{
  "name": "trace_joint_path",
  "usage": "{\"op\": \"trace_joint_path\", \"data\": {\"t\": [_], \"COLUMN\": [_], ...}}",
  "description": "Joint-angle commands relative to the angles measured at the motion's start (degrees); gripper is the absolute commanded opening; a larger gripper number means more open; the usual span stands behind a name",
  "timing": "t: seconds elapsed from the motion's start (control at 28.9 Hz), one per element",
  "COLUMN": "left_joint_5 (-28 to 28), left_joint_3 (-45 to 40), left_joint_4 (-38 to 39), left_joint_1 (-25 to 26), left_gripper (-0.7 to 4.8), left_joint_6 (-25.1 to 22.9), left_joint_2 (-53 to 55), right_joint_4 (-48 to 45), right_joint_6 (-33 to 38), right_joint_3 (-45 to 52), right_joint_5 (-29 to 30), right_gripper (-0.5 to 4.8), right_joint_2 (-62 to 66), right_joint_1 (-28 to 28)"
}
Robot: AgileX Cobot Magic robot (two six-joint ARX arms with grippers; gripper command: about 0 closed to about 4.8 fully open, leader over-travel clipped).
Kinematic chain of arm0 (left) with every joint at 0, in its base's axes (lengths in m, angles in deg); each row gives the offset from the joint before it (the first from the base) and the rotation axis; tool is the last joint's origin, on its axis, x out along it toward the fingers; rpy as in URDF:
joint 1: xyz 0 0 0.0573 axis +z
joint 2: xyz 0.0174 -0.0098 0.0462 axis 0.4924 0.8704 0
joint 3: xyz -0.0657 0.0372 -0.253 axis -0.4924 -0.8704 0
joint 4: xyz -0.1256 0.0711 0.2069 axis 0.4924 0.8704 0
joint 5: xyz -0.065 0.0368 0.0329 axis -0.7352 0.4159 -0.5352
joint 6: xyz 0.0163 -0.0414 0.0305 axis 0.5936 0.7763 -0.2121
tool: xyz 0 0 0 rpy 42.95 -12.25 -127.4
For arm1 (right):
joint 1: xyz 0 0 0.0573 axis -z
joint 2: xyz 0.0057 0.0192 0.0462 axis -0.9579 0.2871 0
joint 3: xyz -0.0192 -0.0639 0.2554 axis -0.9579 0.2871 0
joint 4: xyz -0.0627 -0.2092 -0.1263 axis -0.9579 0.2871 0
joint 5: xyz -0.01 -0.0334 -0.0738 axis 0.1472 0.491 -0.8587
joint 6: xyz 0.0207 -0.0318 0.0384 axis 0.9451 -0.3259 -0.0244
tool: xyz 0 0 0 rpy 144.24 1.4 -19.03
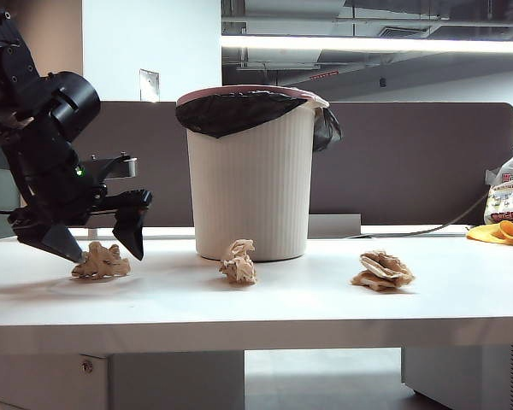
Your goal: Pick up all the trash on the table and put it in the trash can.
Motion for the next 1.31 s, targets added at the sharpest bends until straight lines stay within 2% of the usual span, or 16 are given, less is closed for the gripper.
{"op": "trace_joint_path", "data": {"t": [0.03, 0.07, 0.14, 0.24, 0.28, 0.59, 0.83, 1.0, 1.11, 1.31], "left_joint_5": [1.6, 1.6, 1.5, 1.3, 1.3, -0.3, -1.3, -3.0, -4.3, -9.7], "left_joint_3": [0.1, 0.1, 0.1, 0.1, 0.1, 1.6, 7.0, 14.7, 19.4, 30.9], "left_joint_4": [-1.6, -2.0, -2.4, -2.3, -2.3, -1.2, 0.0, 2.5, 1.9, -2.1], "left_joint_1": [0.1, 0.1, 0.1, 0.1, 0.1, 0.1, 0.1, -0.3, -1.3, -3.9], "left_gripper": [4.50, 4.18, 3.06, 0.24, -0.03, -0.05, -0.05, -0.05, -0.05, -0.05], "left_joint_6": [0.0, 0.0, 0.0, 0.0, 0.0, 0.0, 0.0, 1.1, 1.2, 1.2], "left_joint_2": [0.4, 0.5, 0.5, 0.5, 0.5, -0.7, -7.3, -14.0, -16.7, -15.0], "right_joint_4": [-0.7, -0.6, -0.5, -0.3, -0.3, -0.4, -1.2, -1.3, -1.4, -2.0], "right_joint_6": [-0.3, -0.4, -0.4, -0.6, -0.6, -0.6, -1.9, -1.3, 1.9, 1.6], "right_joint_3": [-0.2, -0.2, -0.2, -0.2, -0.2, -0.2, -0.3, -0.3, -1.2, -7.4], "right_joint_5": [0.2, 0.0, -0.5, -1.0, -1.0, -1.2, -1.3, -4.2, -5.7, -6.2], "right_gripper": [-0.04, -0.04, -0.04, -0.04, -0.04, -0.04, -0.04, -0.04, -0.04, -0.04], "right_joint_2": [-0.2, -0.2, -0.2, -0.2, -0.2, -0.2, -0.3, -0.7, -1.3, -1.2], "right_joint_1": [-0.1, -0.1, -0.1, -0.1, -0.1, 0.0, 0.0, 0.0, 0.1, 0.6]}}
